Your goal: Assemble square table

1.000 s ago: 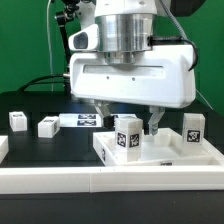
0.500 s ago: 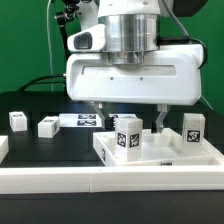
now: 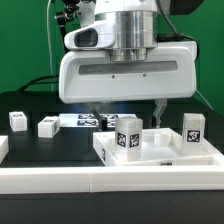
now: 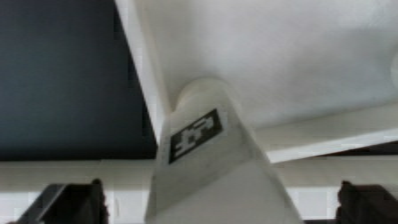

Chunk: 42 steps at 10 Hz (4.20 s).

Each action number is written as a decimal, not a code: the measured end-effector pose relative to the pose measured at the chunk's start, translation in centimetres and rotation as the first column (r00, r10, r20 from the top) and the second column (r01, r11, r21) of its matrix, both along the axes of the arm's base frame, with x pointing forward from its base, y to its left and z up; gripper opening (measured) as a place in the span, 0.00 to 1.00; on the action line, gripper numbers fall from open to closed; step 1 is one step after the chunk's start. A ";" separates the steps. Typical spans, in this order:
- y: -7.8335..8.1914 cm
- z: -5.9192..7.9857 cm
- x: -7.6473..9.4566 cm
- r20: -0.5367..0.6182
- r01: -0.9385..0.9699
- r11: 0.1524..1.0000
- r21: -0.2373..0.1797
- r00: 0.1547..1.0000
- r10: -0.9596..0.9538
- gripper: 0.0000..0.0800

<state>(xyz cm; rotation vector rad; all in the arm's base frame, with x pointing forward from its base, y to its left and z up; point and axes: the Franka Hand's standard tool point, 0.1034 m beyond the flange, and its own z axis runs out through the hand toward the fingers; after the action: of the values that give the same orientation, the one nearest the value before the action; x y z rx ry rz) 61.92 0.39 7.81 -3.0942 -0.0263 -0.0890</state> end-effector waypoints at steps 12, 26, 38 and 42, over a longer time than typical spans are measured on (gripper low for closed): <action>-0.8 0.0 0.0 -0.002 -0.486 0.872 -0.058 0.873 0.487 0.36; -0.4 0.0 -0.4 -0.044 0.443 0.897 0.001 0.896 -0.442 0.37; 1.3 1.6 -2.9 -0.077 0.596 0.803 0.005 0.801 -0.594 0.81; 2.8 2.0 -5.4 -0.121 0.736 0.677 -0.019 0.670 -0.732 0.81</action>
Offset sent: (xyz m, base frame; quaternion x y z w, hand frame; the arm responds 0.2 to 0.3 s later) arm -0.0024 0.0042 0.0068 0.0101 -0.0064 -0.2281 0.9736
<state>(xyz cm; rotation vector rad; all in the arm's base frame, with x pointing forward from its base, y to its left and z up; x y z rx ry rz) 56.47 3.18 9.78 -2.8367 1.2224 0.0735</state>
